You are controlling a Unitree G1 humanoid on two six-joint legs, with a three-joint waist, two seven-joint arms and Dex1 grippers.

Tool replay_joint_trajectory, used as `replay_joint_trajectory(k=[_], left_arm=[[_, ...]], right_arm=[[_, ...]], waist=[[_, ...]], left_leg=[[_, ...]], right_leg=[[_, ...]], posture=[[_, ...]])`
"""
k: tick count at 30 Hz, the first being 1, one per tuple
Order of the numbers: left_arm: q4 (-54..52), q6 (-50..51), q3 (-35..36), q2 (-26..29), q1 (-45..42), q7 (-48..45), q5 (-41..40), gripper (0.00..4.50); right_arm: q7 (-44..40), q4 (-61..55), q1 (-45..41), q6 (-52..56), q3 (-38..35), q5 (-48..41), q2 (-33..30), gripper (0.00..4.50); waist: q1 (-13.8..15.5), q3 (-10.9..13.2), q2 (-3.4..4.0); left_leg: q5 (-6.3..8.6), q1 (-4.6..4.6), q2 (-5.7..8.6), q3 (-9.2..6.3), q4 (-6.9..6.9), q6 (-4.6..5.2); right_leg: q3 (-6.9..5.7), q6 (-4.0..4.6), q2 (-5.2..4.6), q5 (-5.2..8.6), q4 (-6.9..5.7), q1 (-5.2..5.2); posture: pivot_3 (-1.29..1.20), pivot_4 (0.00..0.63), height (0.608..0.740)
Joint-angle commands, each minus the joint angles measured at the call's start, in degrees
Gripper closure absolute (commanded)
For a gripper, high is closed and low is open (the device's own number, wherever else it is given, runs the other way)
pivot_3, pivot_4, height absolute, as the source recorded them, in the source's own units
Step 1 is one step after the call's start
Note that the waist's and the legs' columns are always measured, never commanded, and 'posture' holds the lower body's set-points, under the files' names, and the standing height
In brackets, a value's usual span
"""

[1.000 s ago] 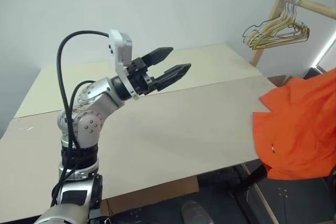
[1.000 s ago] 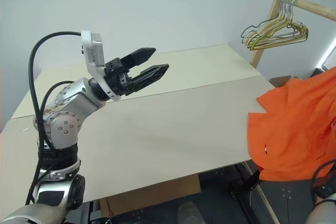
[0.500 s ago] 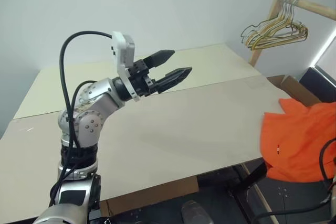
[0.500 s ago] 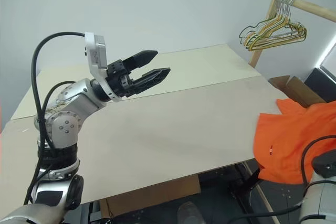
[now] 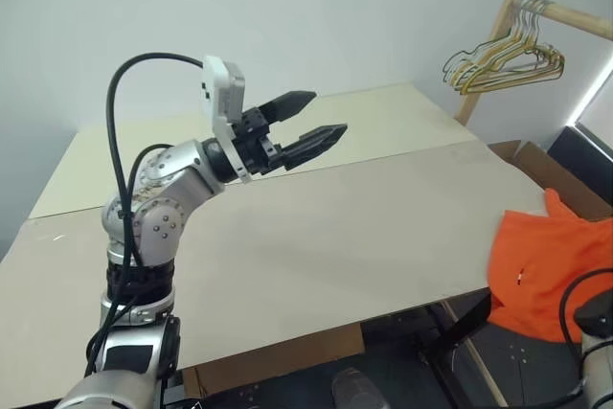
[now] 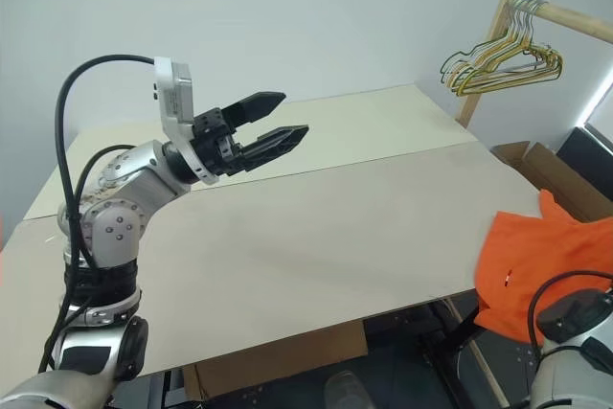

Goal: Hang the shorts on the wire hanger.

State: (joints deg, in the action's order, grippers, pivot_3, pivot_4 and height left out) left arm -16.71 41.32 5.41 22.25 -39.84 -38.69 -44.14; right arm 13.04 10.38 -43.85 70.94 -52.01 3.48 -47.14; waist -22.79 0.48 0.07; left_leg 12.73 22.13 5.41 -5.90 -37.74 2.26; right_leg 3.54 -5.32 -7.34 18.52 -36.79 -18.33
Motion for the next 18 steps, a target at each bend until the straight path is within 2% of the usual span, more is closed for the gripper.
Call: replay_joint_trajectory(k=[1, 5, 9, 11, 15, 18], left_arm=[[-0.08, -0.55, 0.90, 0.94, -1.81, 0.47, -0.13, 0.00], [-0.10, -1.74, 1.25, 1.45, -1.02, 0.76, 0.76, 0.00], [-0.53, -4.18, 1.30, 1.53, 0.35, 0.87, 2.52, 0.00], [-0.05, -5.52, 0.91, 2.99, 1.73, -0.26, 4.30, 0.00], [0.17, -6.92, 0.84, 6.37, 5.37, -1.28, 7.37, 0.00], [-2.56, -8.00, 0.77, 10.32, 10.26, -3.00, 9.54, 0.00]], right_arm=[[5.22, -4.66, 4.66, -18.81, 6.70, 4.94, -0.19, 0.03], [9.25, -10.85, 9.02, -37.17, 13.60, 8.30, 1.86, 0.03], [6.88, -14.55, 10.28, -49.49, 22.13, 9.43, 3.11, 0.03], [-2.33, -17.68, 8.96, -53.30, 28.29, 3.85, 5.08, 0.03], [-21.85, -24.74, 9.09, -49.57, 34.85, -12.32, 9.87, 0.03], [-35.35, -29.01, 13.12, -44.88, 40.61, -21.06, 9.86, 0.03]], waist=[[0.00, 0.00, 0.00], [-0.20, -0.01, 0.03], [-0.61, -0.03, 0.05], [-0.70, -0.03, 0.05], [-0.53, 0.01, -0.02], [1.08, 0.03, -0.06]], left_leg=[[0.00, -0.02, 0.00, 0.00, 0.00, 0.00], [0.01, -0.13, 0.00, 0.01, 0.01, -0.01], [0.02, -0.29, -0.02, 0.03, 0.04, -0.03], [0.03, -0.28, -0.03, 0.03, 0.04, -0.04], [0.06, -0.30, -0.10, 0.02, 0.05, -0.06], [0.13, -0.28, -0.11, -0.05, 0.07, -0.01]], right_leg=[[0.02, -0.01, 0.00, 0.00, -0.01, 0.00], [0.10, -0.05, 0.00, 0.03, -0.04, 0.04], [0.18, -0.05, 0.10, 0.03, -0.06, 0.09], [0.17, -0.05, 0.12, 0.03, -0.03, 0.10], [0.18, -0.04, 0.27, 0.03, 0.00, 0.13], [0.19, -0.04, 0.27, 0.03, 0.00, 0.06]], posture=[[-0.40, 0.000, 0.740], [-0.39, 0.000, 0.740], [-0.38, 0.000, 0.740], [-0.36, 0.000, 0.740], [-0.30, 0.000, 0.740], [-0.25, 0.000, 0.740]])
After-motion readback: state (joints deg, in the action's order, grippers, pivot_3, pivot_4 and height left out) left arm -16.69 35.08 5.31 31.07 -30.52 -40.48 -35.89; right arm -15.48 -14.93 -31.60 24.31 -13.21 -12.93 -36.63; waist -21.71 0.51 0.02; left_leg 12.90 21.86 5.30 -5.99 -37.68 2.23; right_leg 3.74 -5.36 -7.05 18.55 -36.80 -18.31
